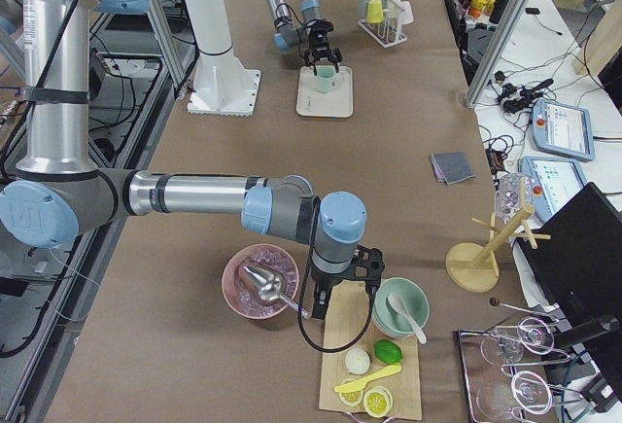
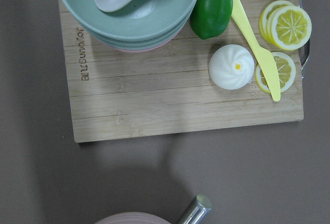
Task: Pick up and place green cup on tray
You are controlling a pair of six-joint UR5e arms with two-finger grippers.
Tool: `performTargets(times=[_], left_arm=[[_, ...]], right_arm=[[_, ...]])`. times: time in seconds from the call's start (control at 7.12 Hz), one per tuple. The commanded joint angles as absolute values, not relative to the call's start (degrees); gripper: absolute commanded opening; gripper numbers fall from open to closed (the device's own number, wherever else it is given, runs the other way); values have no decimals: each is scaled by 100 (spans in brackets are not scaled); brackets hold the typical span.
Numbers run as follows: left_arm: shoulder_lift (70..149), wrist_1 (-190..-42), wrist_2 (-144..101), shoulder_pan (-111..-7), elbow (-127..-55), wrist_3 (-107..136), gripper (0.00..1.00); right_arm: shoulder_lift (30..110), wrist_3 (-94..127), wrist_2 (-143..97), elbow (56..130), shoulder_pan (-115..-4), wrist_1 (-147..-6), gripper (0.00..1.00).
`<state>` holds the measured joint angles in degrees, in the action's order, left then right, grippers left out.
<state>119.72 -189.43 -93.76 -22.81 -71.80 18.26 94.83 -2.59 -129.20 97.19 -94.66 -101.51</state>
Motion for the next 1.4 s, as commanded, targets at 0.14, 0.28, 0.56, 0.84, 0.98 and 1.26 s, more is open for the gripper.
performTargets(times=[0.14, 0.28, 0.56, 0.84, 0.98, 1.26], left_arm=[[11979, -17682, -9378, -2329, -8135, 1837, 99], [11997, -16422, -9378, -2512, -8661, 1828, 99], [12137, -13812, -9369, -2916, -9593, 1819, 99], [12487, -11918, -9352, -3425, -9957, 1828, 99], [12655, -11144, -9334, -3576, -9958, 1846, 99], [12796, -9623, -9360, -4005, -10036, 1881, 99]], right_arm=[[9483, -255, -12920, 9721, -9466, -10151, 100], [9483, -255, -12920, 9712, -9466, -10151, 100], [9483, -255, -12920, 9712, -9466, -10151, 100], [9492, -264, -12920, 9712, -9466, -10151, 100], [9483, -264, -12920, 9712, -9466, -10151, 100], [9492, -255, -12920, 9712, -9466, -10151, 100]])
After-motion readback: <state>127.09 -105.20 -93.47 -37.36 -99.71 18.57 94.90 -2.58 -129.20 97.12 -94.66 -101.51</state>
